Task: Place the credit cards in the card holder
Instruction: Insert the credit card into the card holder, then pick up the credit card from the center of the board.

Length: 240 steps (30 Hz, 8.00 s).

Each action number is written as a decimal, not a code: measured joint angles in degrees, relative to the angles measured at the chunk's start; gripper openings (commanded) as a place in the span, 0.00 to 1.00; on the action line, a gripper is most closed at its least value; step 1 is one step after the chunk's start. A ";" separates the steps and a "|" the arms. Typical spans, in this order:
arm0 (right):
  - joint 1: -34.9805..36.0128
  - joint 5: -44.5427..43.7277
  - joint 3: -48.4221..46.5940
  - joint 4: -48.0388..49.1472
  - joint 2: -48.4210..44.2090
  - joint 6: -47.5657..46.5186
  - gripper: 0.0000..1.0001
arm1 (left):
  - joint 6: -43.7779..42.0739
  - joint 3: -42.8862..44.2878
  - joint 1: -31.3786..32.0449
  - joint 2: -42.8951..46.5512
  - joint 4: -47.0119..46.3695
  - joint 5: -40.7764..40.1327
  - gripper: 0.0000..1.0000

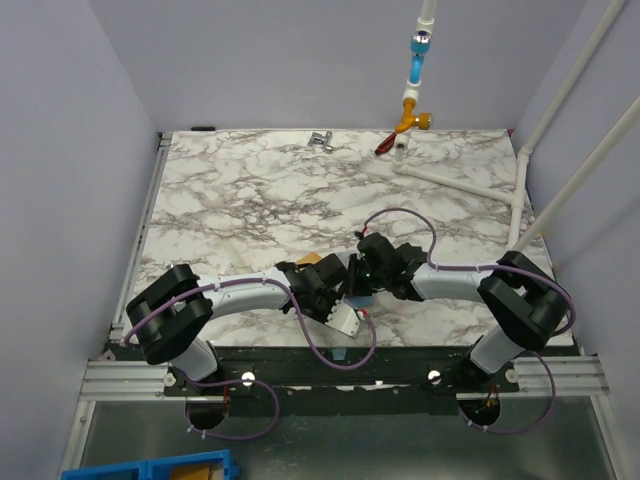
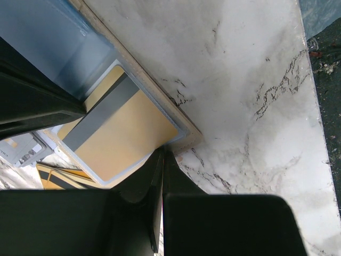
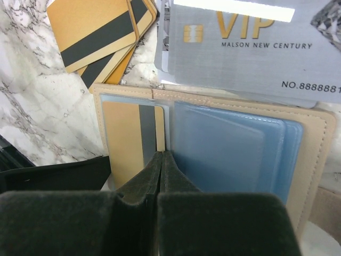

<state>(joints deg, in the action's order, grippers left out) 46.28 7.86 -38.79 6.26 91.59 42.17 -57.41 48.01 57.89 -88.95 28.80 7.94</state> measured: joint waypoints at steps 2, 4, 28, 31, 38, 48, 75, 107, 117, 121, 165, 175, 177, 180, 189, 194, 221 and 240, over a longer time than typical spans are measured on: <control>0.26 0.00 -0.33 0.09 0.26 -0.09 0.01 | 0.00 0.00 0.00 0.00 0.00 -0.02 0.06; 0.28 0.00 -0.39 0.07 0.31 -0.07 0.01 | 0.00 0.07 -0.02 0.00 0.02 -0.04 0.07; -1.16 -0.28 -3.26 -9.84 -8.74 -1.14 0.23 | 4.17 7.26 -6.67 4.44 11.65 2.51 0.27; -5.03 -1.70 -6.86 -10.60 -8.11 -2.47 0.40 | 6.38 10.12 -7.13 5.40 13.88 5.29 0.27; -10.93 -4.66 -15.37 -11.04 -2.05 -6.86 0.63 | 11.47 17.57 -12.94 4.37 14.40 9.66 0.27; -12.28 -7.10 -17.05 -12.28 6.69 -9.68 0.69 | 13.88 22.86 -15.82 -8.48 5.75 9.44 0.27; -16.15 -6.14 -1.97 1.20 0.48 -1.77 0.51 | 20.15 33.44 -19.37 -18.84 4.94 9.42 0.30; -18.29 5.11 7.98 15.98 -4.81 9.92 0.19 | 47.67 43.95 -21.94 -30.42 14.05 21.66 0.46; -18.29 4.98 6.99 18.14 -0.66 10.03 0.16 | 48.04 43.56 -22.32 -30.08 13.05 20.94 0.46; -18.29 3.96 6.75 18.14 0.37 9.97 0.13 | 48.61 42.60 -22.58 -29.55 13.07 20.96 0.46; -19.02 -0.68 12.13 22.34 -0.31 12.26 0.05 | 51.49 39.60 -24.85 -27.80 11.19 20.59 0.46; -19.04 -0.72 12.13 22.29 -0.31 12.26 0.03 | 53.66 40.98 -24.76 -27.80 11.63 21.68 0.46; -19.04 -0.74 12.13 22.25 -0.31 12.26 0.03 | 54.25 41.27 -24.76 -27.80 11.63 22.53 0.46; -19.04 -0.74 12.13 22.18 -0.31 12.26 0.02 | 54.93 41.64 -24.76 -27.89 11.80 23.74 0.46; -19.37 -0.70 12.13 22.25 -0.09 12.48 0.01 | 57.46 42.21 -24.76 -28.33 12.55 24.26 0.46; -19.41 -0.70 12.11 22.43 0.13 12.74 0.01 | 58.64 40.94 -24.79 -28.33 12.09 24.30 0.46; -20.15 0.59 12.09 25.88 2.36 14.49 0.01 | 62.64 40.46 -25.59 -29.77 10.91 24.72 0.47; -20.85 2.58 12.02 30.49 5.57 16.39 0.01 | 64.57 39.91 -25.68 -29.77 9.42 24.68 0.48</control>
<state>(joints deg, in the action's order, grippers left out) 25.43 10.44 -26.76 36.75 97.17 58.57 7.16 87.92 32.21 -118.72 38.22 32.62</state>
